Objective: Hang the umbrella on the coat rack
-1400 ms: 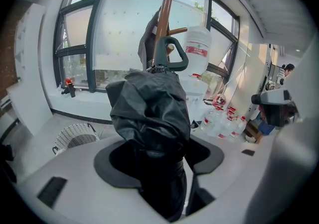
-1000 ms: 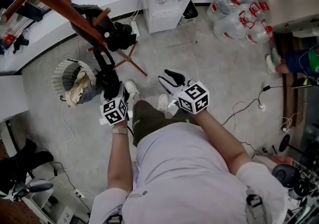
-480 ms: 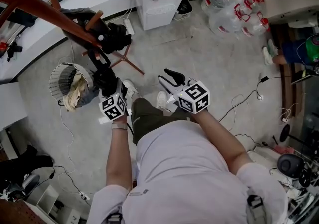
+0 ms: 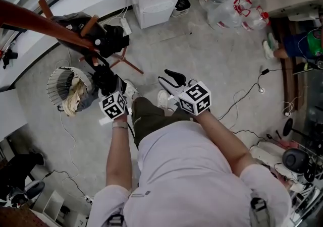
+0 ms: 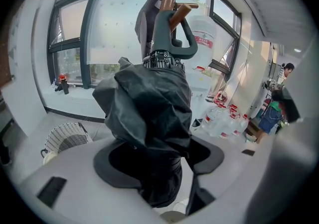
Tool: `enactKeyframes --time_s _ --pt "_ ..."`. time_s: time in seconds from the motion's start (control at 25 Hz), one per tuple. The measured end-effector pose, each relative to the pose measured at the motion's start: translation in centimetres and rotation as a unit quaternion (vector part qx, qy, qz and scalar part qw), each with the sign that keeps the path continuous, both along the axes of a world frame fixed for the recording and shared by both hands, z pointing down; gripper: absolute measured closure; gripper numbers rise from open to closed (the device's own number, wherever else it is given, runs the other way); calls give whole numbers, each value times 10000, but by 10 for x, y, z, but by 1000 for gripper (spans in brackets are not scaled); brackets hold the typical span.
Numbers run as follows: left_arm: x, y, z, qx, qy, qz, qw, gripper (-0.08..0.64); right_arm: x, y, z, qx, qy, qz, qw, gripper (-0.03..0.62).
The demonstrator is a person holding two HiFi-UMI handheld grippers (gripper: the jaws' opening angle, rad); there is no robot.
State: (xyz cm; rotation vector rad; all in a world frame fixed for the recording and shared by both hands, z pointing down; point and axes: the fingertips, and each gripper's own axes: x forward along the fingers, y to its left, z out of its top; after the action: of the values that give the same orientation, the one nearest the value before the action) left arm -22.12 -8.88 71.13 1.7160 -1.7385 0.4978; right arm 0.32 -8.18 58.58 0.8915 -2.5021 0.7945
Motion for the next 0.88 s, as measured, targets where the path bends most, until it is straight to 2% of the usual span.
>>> enactKeyframes --time_s 0.88 --pt "-17 -47 25 -109 -86 338 9993 296 1 -34 7 -125 76 543 9984 448"
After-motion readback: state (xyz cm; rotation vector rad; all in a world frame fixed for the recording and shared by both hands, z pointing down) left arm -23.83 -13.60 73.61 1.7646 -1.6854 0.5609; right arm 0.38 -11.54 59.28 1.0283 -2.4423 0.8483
